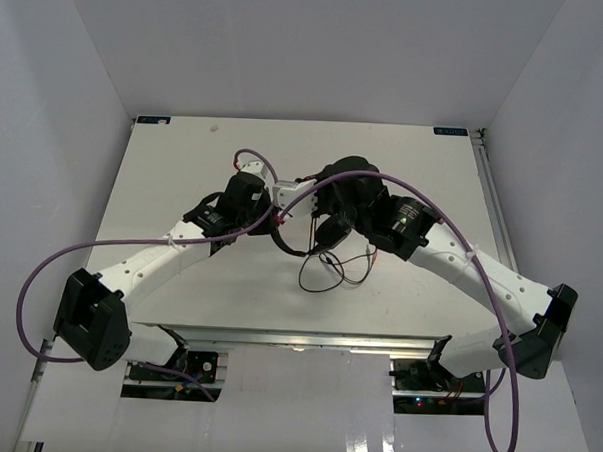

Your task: Wrap the headphones

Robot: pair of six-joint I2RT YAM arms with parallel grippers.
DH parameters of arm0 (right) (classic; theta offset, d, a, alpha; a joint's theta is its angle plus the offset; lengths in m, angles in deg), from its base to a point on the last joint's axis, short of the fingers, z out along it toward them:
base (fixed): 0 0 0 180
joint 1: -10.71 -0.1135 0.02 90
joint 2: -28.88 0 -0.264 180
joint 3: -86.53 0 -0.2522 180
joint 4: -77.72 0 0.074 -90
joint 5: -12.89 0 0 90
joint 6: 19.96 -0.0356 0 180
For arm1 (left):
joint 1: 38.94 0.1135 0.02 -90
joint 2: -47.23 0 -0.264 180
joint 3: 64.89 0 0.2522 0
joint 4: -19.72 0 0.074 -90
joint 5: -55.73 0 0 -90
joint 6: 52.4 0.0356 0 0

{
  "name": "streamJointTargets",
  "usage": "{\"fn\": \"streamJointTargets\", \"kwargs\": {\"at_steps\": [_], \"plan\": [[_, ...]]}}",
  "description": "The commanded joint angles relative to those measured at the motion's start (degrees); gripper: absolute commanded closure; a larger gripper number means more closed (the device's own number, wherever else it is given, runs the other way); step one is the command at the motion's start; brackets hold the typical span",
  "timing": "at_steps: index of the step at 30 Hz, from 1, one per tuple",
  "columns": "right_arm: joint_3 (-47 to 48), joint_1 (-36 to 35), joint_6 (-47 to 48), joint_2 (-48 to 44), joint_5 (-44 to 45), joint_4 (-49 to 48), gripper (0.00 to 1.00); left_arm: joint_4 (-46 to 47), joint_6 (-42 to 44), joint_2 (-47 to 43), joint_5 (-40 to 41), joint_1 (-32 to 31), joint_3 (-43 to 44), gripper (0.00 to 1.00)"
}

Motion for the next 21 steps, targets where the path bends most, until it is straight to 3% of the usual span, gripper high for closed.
{"fn": "streamJointTargets", "kwargs": {"at_steps": [1, 21], "plan": [[6.5, 2.2, -6.4, 0.9, -4.8, -0.4, 0.92, 2.4, 1.6, -5.4, -4.4, -1.5, -1.9, 1.00], [15.5, 7.1, -15.2, 5.9, -16.4, 4.9, 0.91, 1.9, 3.1, -9.8, -11.8, -6.8, -4.8, 1.00]]}}
